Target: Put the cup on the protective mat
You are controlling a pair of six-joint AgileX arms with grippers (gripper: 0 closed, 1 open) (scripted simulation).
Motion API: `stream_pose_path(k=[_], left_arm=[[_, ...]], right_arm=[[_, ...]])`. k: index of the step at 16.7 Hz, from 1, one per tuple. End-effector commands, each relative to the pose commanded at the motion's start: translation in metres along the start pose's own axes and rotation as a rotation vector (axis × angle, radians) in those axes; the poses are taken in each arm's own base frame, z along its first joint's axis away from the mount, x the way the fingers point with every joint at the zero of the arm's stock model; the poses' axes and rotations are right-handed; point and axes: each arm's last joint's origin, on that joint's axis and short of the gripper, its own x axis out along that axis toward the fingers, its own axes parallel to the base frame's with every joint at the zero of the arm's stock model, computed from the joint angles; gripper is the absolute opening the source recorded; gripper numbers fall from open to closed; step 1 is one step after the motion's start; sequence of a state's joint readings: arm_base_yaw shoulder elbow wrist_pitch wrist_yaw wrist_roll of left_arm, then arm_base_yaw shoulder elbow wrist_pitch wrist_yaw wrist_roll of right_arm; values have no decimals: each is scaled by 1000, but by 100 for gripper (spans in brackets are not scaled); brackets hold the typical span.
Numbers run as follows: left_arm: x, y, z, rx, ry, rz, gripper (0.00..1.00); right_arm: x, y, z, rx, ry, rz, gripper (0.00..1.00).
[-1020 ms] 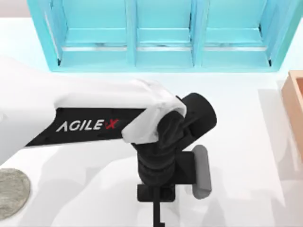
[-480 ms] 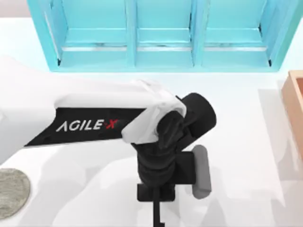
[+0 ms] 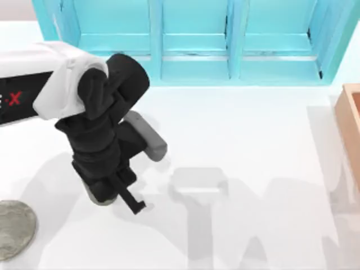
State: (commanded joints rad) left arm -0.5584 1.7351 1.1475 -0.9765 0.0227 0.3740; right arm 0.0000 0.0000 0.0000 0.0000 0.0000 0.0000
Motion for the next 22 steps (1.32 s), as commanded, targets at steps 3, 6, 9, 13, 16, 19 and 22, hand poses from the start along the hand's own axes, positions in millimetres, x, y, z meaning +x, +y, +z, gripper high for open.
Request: stream_pose_path(k=[3, 6, 9, 13, 16, 19, 22], left_arm=[[-16, 46, -57, -413, -5, -9, 0], [-29, 65, -106, -742, -27, -13, 0], [-37, 68, -129, -899, -50, -14, 0], [-37, 68, -129, -902, -52, -12, 0], [-27, 70, -130, -908, -51, -15, 0], [-3, 73, -131, -906, -56, -11, 0], [20, 74, -134, -904, -56, -11, 0]], right_arm=[[0, 0, 0, 0, 0, 0, 100], [0, 0, 0, 0, 0, 0, 100], [0, 0, 0, 0, 0, 0, 100], [0, 0, 0, 0, 0, 0, 100], [0, 0, 0, 0, 0, 0, 100], [0, 0, 0, 0, 0, 0, 100], [0, 0, 0, 0, 0, 0, 100]])
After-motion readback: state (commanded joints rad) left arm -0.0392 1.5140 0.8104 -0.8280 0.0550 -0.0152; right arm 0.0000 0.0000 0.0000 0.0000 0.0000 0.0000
